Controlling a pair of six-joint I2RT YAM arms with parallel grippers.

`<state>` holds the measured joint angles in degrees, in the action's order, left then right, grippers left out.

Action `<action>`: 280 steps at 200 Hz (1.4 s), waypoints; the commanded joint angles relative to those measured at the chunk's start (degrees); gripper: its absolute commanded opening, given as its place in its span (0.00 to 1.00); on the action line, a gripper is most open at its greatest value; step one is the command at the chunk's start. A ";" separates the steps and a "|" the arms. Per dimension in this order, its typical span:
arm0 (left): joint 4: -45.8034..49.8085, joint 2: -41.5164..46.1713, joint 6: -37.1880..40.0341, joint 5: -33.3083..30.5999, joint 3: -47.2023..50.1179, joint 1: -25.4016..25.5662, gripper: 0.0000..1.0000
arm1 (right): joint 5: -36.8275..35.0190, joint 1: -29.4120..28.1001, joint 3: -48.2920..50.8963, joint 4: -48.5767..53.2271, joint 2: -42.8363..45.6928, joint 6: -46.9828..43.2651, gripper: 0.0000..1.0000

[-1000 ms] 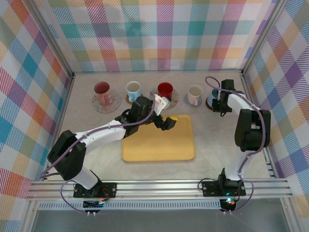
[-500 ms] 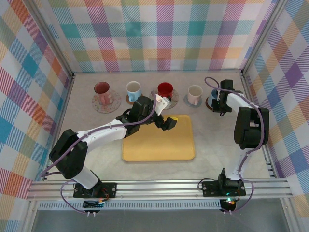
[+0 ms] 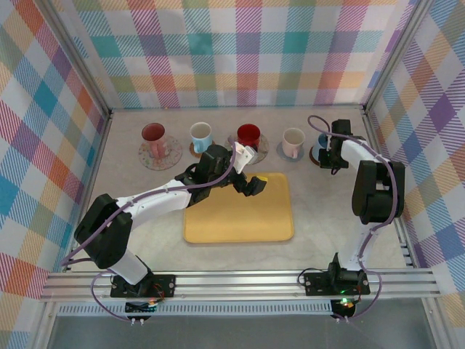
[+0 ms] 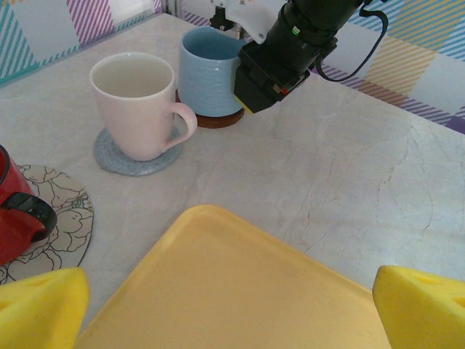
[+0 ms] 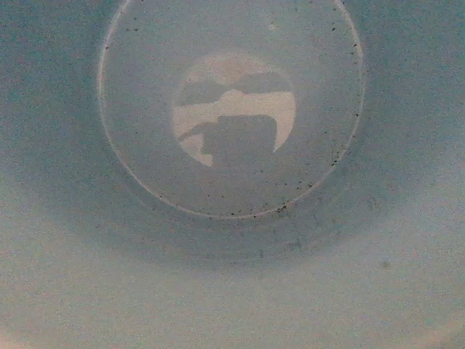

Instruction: Place the cup by the coaster

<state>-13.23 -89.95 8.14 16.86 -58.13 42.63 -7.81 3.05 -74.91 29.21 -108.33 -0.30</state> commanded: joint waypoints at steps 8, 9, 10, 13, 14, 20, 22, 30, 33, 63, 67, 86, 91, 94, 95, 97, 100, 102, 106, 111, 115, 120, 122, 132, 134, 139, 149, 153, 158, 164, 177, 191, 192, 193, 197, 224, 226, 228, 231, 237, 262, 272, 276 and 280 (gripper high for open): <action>-0.17 -0.31 -0.53 0.19 -1.64 0.61 1.00 | 1.70 0.29 -2.98 -3.02 -0.04 0.51 0.17; -0.19 -0.31 -0.51 0.19 -1.64 0.61 1.00 | 1.73 0.29 -3.01 -2.98 -0.04 0.53 0.17; -0.20 -0.31 -0.50 0.19 -1.64 0.61 1.00 | 1.74 0.29 -2.98 -3.00 -0.04 0.55 0.17; -0.21 -0.31 -0.50 0.19 -1.59 0.60 1.00 | 1.75 0.29 -2.96 -3.01 -0.04 0.56 0.17; -0.21 -0.31 -0.50 0.19 -1.62 0.60 1.00 | 1.75 0.33 -2.91 -3.01 -0.04 0.56 0.17; -0.21 -0.31 -0.50 0.27 -1.64 0.61 1.00 | 1.83 0.33 -2.90 -3.04 -0.04 0.64 0.17; -0.21 -0.31 -0.50 0.28 -1.64 0.61 1.00 | 1.90 0.30 -2.88 -3.00 -0.04 0.65 0.17; -0.13 -0.31 -0.50 0.19 -1.64 0.55 1.00 | 2.25 0.30 -2.87 -3.09 -0.06 0.62 0.18; -0.13 -0.31 -0.50 0.14 -1.64 0.60 1.00 | 2.27 0.31 -2.91 -3.11 -0.04 0.71 0.18; -0.11 0.00 -0.58 0.18 -1.64 0.68 1.00 | 1.75 0.31 -3.31 -2.43 -0.39 1.00 0.19; -0.04 0.08 -0.58 0.11 -1.56 0.68 1.00 | 1.75 0.32 -3.36 -2.38 -0.42 1.00 0.19; 0.06 0.13 -0.58 0.01 -1.51 0.70 1.00 | 1.40 0.37 -3.26 -2.10 -0.39 0.84 0.20; 0.05 0.13 -0.58 0.01 -1.46 0.70 1.00 | 1.40 0.32 -3.23 -2.05 -0.39 0.82 0.21; 0.05 0.05 -0.63 0.01 -1.46 0.70 1.00 | 1.40 0.35 -3.25 -1.98 -0.39 0.82 0.21; 0.05 0.05 -0.65 -0.03 -1.46 0.70 1.00 | 1.40 0.32 -3.24 -1.97 -0.39 0.82 0.21; 0.05 0.04 -0.67 0.00 -1.48 0.65 1.00 | 1.40 0.32 -3.25 -1.99 -0.34 0.82 0.21; -0.03 0.04 -0.74 0.01 -1.46 0.74 1.00 | 1.35 0.31 -3.16 -1.97 -0.30 0.82 0.22; -0.10 -0.03 -0.75 0.06 -1.51 0.73 1.00 | 1.39 0.32 -3.14 -1.97 -0.30 0.89 0.22; -0.19 -0.05 -0.84 0.09 -1.48 0.78 1.00 | 1.44 0.33 -3.20 -1.94 -0.22 0.91 0.23; -0.29 -0.13 -0.92 0.10 -1.54 0.76 1.00 | 1.48 0.37 -3.06 -1.94 -0.15 0.91 0.23; -0.30 -0.14 -0.93 0.18 -1.56 0.78 1.00 | 1.49 0.34 -3.06 -1.92 -0.12 0.94 0.23; -0.30 -0.22 -0.95 0.23 -1.63 0.86 1.00 | 1.49 0.34 -3.05 -1.87 -0.04 1.00 0.23; -0.30 -0.22 -0.94 0.27 -1.72 0.87 1.00 | 1.49 0.37 -3.05 -1.83 -0.04 1.00 0.24; -0.31 -0.31 -0.93 0.36 -1.82 0.89 1.00 | 1.48 0.36 -3.07 -1.63 0.10 1.08 0.25; -0.30 -0.36 -0.93 0.32 -1.81 0.94 1.00 | 1.46 0.38 -3.05 -1.57 0.11 1.08 0.26; -0.26 -0.40 -0.93 0.32 -1.86 0.96 1.00 | 1.47 0.30 -3.07 -1.53 0.22 1.12 0.27; -0.30 -0.40 -0.93 0.36 -1.90 0.96 1.00 | 1.51 0.31 -3.07 -1.27 0.36 1.25 0.28; -0.38 -0.40 -0.93 0.36 -1.91 0.97 1.00 | 1.57 0.32 -3.06 -1.19 0.40 1.32 0.29; -0.43 -0.40 -0.93 0.45 -1.90 0.96 1.00 | 1.57 0.36 -3.09 -1.02 0.49 1.50 0.29; -0.48 -0.40 -0.93 0.43 -1.90 0.96 1.00 | 1.55 0.37 -3.05 -0.92 0.58 1.65 0.30; -0.64 -0.36 -1.02 0.43 -1.81 0.94 1.00 | 1.57 0.31 -2.92 -0.81 0.75 1.85 0.32; -0.56 -0.40 -1.02 0.52 -1.73 0.96 1.00 | 1.74 0.32 -2.94 -0.65 0.97 2.05 0.34; -0.56 -0.40 -1.02 0.53 -1.73 0.96 1.00 | 1.74 0.35 -2.90 -0.56 1.00 2.10 0.34; -0.56 -0.40 -1.02 0.54 -1.77 0.96 1.00 | 1.75 0.36 -2.89 -0.56 1.01 2.12 0.35; -0.56 -0.36 -0.94 0.54 -1.73 0.96 1.00 | 1.83 0.33 -2.86 -0.48 1.10 2.18 0.35; -0.56 -0.22 -0.93 0.52 -1.65 0.97 1.00 | 2.19 0.30 -2.62 0.13 2.18 2.66 0.39; -0.56 -0.22 -0.93 0.60 -1.64 0.92 1.00 | 2.25 0.29 -2.61 0.23 2.34 2.71 0.39; -0.56 -0.22 -0.93 0.62 -1.64 0.95 1.00 | 2.27 0.29 -2.56 0.23 2.45 2.74 0.40; -0.56 -0.16 -0.93 0.63 -1.64 0.96 1.00 | 2.32 0.32 -2.40 0.31 2.69 2.74 0.40; -0.65 -0.14 -0.93 0.63 -1.62 0.96 1.00 | 2.28 0.32 -2.24 0.32 3.16 2.84 0.42; -0.19 0.49 -1.09 0.24 -2.02 1.20 1.00 | 2.68 0.25 -1.15 0.74 5.83 3.58 0.54; 0.13 1.27 -1.03 -0.03 -2.23 1.58 1.00 | 3.27 0.24 -0.57 0.95 7.26 3.96 0.62; 0.14 1.63 -0.94 -0.30 -2.25 1.67 1.00 | 3.47 0.21 -0.28 0.88 7.87 4.12 0.64; 0.14 1.97 -0.94 -0.69 -2.26 1.90 1.00 | 3.71 0.21 0.08 0.85 8.47 4.30 0.67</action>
<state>-13.19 -89.95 7.22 16.84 -58.22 42.98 -6.13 3.05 -76.14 29.52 -104.86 2.50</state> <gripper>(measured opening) 0.997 0.617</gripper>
